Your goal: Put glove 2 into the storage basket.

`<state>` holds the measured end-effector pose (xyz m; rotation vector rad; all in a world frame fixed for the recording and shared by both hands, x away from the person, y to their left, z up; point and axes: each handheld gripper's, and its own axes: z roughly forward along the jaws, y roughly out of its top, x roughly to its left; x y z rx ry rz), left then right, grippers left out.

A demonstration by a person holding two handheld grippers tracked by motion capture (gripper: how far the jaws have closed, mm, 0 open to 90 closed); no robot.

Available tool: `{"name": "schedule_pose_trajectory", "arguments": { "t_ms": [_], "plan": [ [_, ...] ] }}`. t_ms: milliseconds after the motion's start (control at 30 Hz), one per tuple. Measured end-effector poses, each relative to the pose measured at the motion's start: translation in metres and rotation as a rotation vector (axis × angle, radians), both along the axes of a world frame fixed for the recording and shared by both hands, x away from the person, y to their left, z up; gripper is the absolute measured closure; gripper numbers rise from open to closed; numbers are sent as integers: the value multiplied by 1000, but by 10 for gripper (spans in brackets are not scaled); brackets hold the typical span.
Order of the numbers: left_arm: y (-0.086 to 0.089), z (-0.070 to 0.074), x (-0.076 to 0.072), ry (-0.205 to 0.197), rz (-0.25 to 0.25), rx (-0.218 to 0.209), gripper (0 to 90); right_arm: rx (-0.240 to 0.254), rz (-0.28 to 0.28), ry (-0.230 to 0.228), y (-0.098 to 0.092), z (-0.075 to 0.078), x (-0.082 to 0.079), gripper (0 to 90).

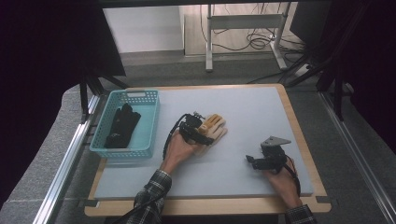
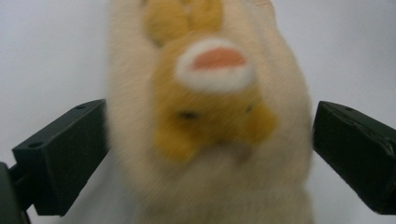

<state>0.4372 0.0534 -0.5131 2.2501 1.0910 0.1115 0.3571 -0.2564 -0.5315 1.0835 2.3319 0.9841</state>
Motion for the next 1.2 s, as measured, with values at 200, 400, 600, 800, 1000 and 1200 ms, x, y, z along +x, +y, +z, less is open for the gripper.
{"name": "schedule_pose_trajectory", "arguments": {
  "t_ms": [200, 400, 600, 800, 1000, 1200],
  "plan": [
    [-28, -8, -5, -6, -38, 77, 0, 0, 0, 0, 0, 0, 0, 184],
    [-29, -11, -4, -28, -5, 145, 39, 0, 1, 0, 0, 0, 0, 184],
    [-29, -6, -3, -40, -11, 164, 184, 0, 1, 0, 0, 0, 0, 184],
    [-30, -1, -6, -33, -33, 168, 421, 0, 1, 0, 0, 0, 0, 184],
    [-28, 1, -7, -17, -46, 149, 571, -1, 0, 0, 0, 0, 0, 184],
    [-23, 3, -5, 1, -49, 108, 594, 0, 1, 0, 0, 0, 0, 184]
  ]
}}
